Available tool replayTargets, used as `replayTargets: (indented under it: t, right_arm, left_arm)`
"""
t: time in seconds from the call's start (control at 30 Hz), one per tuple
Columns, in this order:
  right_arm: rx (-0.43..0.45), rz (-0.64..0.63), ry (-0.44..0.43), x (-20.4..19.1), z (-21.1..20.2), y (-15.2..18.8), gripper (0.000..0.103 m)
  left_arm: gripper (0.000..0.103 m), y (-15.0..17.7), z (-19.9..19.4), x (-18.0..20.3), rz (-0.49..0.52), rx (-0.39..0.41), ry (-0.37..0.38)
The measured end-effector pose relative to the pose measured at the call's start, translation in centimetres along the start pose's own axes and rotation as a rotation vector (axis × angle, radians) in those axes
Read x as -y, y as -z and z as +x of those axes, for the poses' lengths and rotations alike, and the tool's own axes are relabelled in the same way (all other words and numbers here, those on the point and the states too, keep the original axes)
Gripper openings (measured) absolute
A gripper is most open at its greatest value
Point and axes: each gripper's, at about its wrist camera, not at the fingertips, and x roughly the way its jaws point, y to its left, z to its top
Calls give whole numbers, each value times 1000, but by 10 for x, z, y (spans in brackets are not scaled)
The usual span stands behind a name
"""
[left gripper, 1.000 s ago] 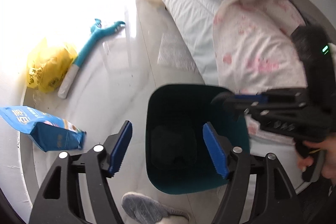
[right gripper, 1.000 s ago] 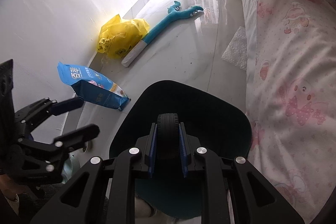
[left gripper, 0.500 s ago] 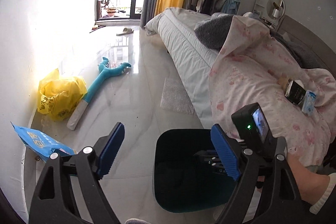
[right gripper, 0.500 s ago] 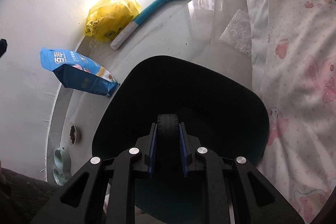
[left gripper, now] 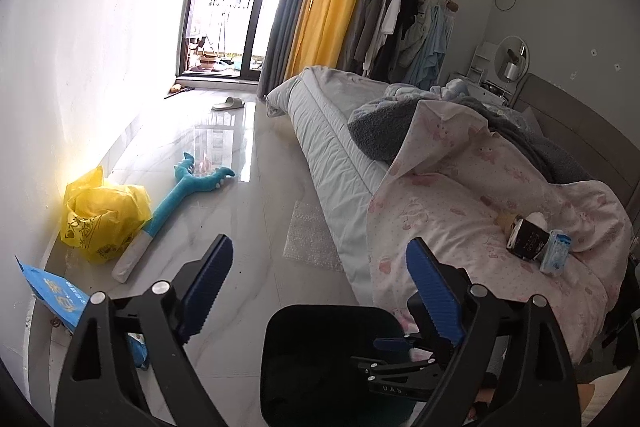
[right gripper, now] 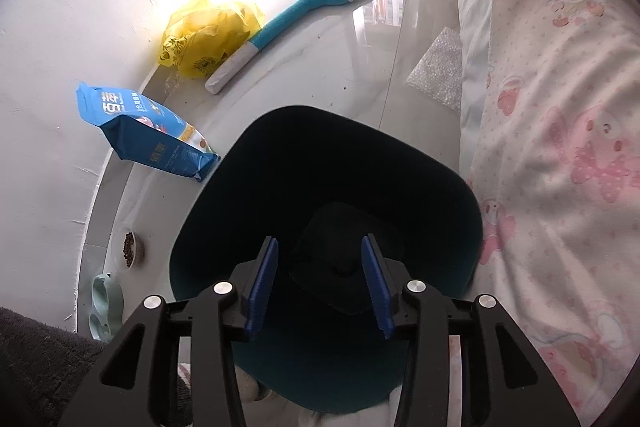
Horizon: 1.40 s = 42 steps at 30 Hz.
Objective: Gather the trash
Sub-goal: 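Open the left gripper to drop the clip into the bin, then grasp the black Face pack with left gripper while right grasps bubble wrap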
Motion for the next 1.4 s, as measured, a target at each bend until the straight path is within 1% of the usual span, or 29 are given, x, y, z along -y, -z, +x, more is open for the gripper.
replayTargets:
  t: [0.07, 0.13, 0.23, 0.37, 0.43, 0.53, 0.73, 0.8, 0.83, 0.97, 1.17, 1.27, 1.4]
  right_arm:
    - [29, -2, -12, 2, -12, 1, 50]
    - [67, -6, -23, 4, -27, 1, 58]
    - [127, -17, -39, 8, -51, 2, 63]
    - [197, -42, -24, 16, -80, 6, 65]
    - [231, -48, -17, 21, -94, 8, 69]
    - [275, -45, -5, 33, -115, 13, 70]
    - [382, -42, 74, 55, -157, 26, 73]
    - [431, -16, 107, 65, -173, 32, 76]
    - [462, 5, 125, 71, -182, 36, 78]
    - [540, 71, 187, 92, -207, 48, 81]
    - [621, 162, 284, 129, -235, 69, 86]
    - [647, 196, 340, 147, -247, 80, 87]
    - [679, 242, 389, 167, -259, 96, 90]
  left_arm:
    - [93, -4, -2, 8, 9, 16, 6]
    - [93, -9, -1, 19, 23, 32, 11]
    - [95, -14, 0, 35, 48, 50, 17]
    - [96, -18, 7, 52, 57, 54, 36]
    - [96, -20, 12, 62, 62, 54, 42]
    - [97, -22, 19, 73, 59, 53, 56]
    - [97, -26, 32, 93, 66, 54, 58]
    - [97, -25, 37, 99, 63, 51, 63]
    - [97, -25, 38, 102, 63, 50, 66]
    - [97, -23, 48, 119, 72, 42, 82]
    - [98, -19, 61, 146, 99, 23, 123]
    - [98, -15, 68, 160, 118, 16, 143]
    - [98, -10, 78, 175, 136, 10, 163]
